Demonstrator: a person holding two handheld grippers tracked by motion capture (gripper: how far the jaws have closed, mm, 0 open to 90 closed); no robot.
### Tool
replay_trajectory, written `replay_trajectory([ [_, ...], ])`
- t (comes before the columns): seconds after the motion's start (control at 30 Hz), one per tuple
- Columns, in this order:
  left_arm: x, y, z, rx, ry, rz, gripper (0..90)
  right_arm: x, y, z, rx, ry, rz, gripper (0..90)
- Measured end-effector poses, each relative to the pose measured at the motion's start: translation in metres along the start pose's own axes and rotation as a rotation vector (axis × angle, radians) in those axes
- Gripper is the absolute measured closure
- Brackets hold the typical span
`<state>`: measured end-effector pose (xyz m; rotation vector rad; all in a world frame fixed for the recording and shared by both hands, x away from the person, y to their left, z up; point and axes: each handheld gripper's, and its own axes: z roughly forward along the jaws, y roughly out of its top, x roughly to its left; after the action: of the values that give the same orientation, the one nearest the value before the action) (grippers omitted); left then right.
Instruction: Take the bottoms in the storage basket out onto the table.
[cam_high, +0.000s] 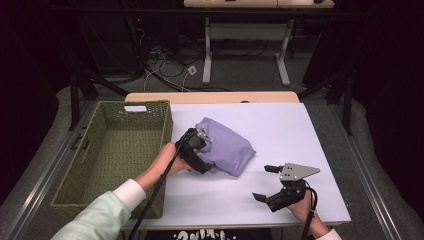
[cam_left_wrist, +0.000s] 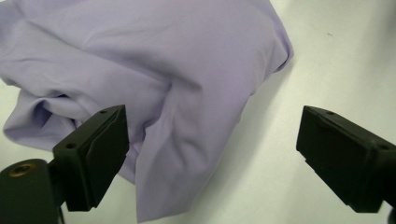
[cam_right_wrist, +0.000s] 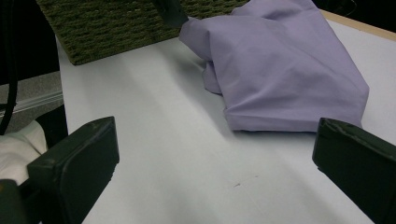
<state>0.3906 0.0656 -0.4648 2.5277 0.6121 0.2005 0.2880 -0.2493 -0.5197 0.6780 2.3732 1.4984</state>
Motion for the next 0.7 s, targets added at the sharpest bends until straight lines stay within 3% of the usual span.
replay_trajectory([
  [0.7, 0.002, -0.014, -0.043, -0.064, 0.054, -0.041, 0.1, 0.001, 0.001, 0.002, 0.006, 0.009, -0.001, 0.2],
])
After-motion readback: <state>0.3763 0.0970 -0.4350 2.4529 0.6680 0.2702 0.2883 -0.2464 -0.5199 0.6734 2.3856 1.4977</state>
